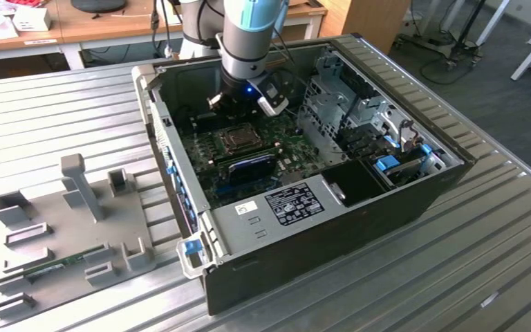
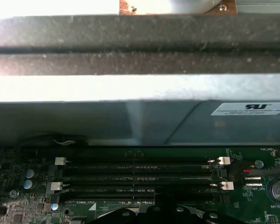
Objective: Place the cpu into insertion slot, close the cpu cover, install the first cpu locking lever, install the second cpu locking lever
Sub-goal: 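Install the first cpu locking lever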
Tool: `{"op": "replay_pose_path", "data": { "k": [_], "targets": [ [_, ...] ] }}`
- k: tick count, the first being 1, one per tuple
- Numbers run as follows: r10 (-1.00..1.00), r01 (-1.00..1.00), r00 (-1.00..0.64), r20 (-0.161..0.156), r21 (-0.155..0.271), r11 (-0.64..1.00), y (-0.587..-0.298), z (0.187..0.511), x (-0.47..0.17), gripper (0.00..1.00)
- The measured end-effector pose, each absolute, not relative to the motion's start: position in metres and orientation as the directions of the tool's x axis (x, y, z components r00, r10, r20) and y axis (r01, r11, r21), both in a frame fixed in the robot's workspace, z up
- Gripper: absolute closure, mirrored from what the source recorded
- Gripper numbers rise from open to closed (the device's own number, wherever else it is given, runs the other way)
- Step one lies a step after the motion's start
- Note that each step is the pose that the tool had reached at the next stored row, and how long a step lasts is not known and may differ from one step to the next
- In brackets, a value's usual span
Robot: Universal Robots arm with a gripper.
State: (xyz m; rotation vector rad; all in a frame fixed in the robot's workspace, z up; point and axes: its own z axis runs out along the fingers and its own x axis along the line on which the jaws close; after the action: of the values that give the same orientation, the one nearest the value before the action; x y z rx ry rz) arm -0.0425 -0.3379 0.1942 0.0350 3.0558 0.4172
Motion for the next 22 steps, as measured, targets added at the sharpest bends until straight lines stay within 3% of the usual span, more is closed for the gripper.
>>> {"op": "replay_pose_path", "data": {
  "k": [22],
  "targets": [
    [0.030,0.015,-0.998,-0.054,0.268,0.963,-0.3378,0.1908,-0.0425,0.90]
  ]
}}
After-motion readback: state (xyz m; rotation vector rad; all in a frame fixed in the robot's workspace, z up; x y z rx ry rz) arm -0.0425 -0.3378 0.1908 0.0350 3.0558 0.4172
